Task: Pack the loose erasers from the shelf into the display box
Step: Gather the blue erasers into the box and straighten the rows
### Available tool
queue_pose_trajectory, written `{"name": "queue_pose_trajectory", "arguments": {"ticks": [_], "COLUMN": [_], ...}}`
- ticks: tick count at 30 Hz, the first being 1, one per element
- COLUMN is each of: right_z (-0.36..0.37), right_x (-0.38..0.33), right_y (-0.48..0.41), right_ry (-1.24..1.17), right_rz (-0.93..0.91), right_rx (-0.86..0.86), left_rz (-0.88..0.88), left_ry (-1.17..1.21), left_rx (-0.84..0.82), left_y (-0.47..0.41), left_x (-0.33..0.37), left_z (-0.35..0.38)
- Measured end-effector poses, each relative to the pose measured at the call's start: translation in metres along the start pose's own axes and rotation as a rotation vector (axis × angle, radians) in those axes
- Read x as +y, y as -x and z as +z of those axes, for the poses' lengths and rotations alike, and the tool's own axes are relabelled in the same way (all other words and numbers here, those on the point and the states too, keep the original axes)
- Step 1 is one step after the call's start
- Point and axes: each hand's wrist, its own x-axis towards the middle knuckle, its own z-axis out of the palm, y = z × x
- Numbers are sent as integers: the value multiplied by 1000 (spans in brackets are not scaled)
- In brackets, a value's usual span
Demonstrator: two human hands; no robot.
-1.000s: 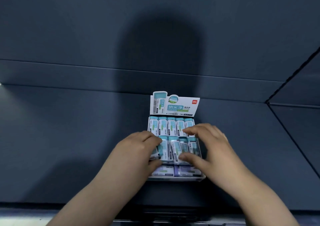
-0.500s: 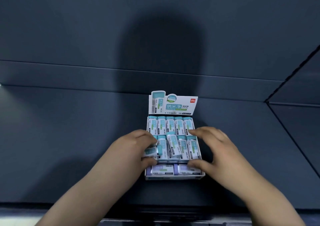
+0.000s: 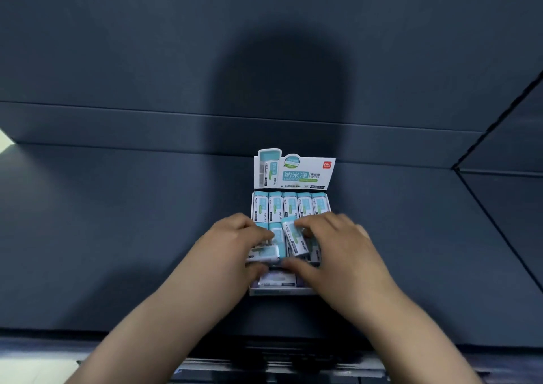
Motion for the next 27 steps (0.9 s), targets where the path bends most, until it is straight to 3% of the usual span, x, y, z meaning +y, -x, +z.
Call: {"name": "queue_pose_trajectory", "arguments": {"ticks": [6,14,22,27], "right_z": [-9,-28,-30,-34], "right_x": [13,21,17,15], "right_y": [8,16,19,22], "right_ry": [-380,-663,-753,-874], "right_rz": [178,180,79,50], "right_rx": [108,390,255,278], "left_rz": [5,12,18,57], "left_ry": [26,34,5,63], "left_rx": [45,5,6,-14], "left_y": [1,4,6,11], "left_x": [-2,2,0,3], "left_z": [-3,0,-7,-12]}}
